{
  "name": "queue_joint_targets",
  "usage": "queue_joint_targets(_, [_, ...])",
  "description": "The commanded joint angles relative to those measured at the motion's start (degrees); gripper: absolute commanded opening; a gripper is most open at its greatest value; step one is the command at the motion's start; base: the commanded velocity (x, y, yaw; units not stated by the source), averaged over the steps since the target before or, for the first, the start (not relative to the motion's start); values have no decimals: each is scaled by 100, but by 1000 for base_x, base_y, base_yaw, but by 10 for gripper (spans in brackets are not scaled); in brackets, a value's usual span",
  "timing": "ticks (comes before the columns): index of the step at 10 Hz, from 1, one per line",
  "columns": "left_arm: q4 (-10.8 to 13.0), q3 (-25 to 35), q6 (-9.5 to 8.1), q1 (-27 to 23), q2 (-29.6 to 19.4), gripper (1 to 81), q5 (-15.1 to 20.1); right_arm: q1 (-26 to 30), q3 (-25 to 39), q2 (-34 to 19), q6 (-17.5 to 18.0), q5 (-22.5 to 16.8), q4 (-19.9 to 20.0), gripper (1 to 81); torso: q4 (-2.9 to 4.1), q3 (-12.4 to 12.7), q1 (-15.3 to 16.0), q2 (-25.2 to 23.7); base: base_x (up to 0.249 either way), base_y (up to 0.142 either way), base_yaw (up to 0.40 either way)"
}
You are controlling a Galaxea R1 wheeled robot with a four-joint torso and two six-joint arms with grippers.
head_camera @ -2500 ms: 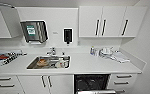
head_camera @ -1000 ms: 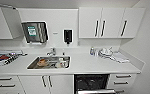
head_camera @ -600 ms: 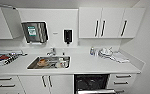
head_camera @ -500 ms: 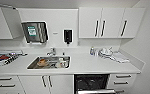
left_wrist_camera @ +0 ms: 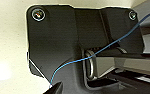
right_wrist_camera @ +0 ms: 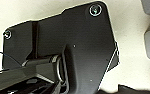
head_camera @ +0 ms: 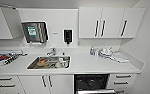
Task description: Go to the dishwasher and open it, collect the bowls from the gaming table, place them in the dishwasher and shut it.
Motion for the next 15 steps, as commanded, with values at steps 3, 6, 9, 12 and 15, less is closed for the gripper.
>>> queue_joint_targets(3, [-21, 9, 8, -200, -59, 811, 294, 241, -23, -13, -22, -284, -56, 811, 0, 0, 0, 0, 0, 0, 0])
queue_joint_targets(6, [23, 9, 25, -174, -86, 811, 268, 215, -23, -39, -31, -284, -56, 811, 0, 0, 0, 0, 0, 0, 188])
queue_joint_targets(9, [41, 9, 34, -183, -86, 811, 206, 171, -14, -21, -31, -284, -56, 811, 0, 0, 0, 0, 0, 0, 358])
queue_joint_targets(12, [15, 0, 34, -192, -94, 811, 206, 92, -14, 4, -4, -250, 23, 811, 0, 0, 0, 2, 0, 0, 365])
queue_joint_targets(15, [-21, 0, 25, -192, -112, 811, 215, 4, -14, 84, -637, -214, 691, 811, 0, 0, -2, 2, 0, 0, 365])
